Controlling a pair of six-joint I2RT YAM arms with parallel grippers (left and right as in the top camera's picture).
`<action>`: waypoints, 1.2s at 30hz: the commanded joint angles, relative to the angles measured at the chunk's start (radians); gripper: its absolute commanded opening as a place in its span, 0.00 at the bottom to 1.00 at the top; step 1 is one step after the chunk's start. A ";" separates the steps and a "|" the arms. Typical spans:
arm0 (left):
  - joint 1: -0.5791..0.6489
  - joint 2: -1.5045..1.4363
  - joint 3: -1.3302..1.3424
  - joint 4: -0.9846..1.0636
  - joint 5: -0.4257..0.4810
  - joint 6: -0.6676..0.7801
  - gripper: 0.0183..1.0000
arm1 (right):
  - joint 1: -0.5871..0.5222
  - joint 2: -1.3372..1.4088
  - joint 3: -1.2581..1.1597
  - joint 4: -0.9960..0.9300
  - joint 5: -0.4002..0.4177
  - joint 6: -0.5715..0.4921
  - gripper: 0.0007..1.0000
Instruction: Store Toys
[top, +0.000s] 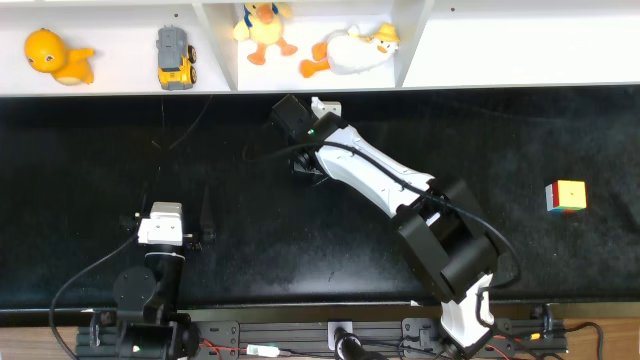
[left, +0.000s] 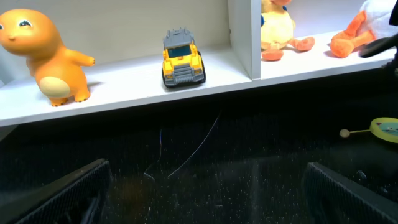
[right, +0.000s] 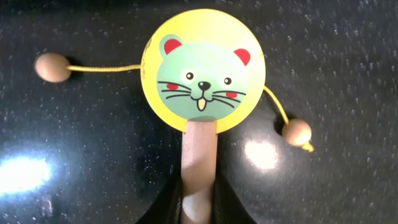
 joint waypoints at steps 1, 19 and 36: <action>0.006 -0.012 -0.003 -0.002 0.010 -0.008 1.00 | 0.013 0.011 0.028 0.004 0.011 0.003 0.04; 0.006 -0.012 -0.003 -0.002 0.010 -0.008 1.00 | -0.002 -0.402 -0.307 0.058 0.135 -0.057 0.04; 0.006 -0.012 -0.003 -0.002 0.010 -0.008 1.00 | -0.459 -0.768 -0.521 0.101 0.019 -0.408 0.06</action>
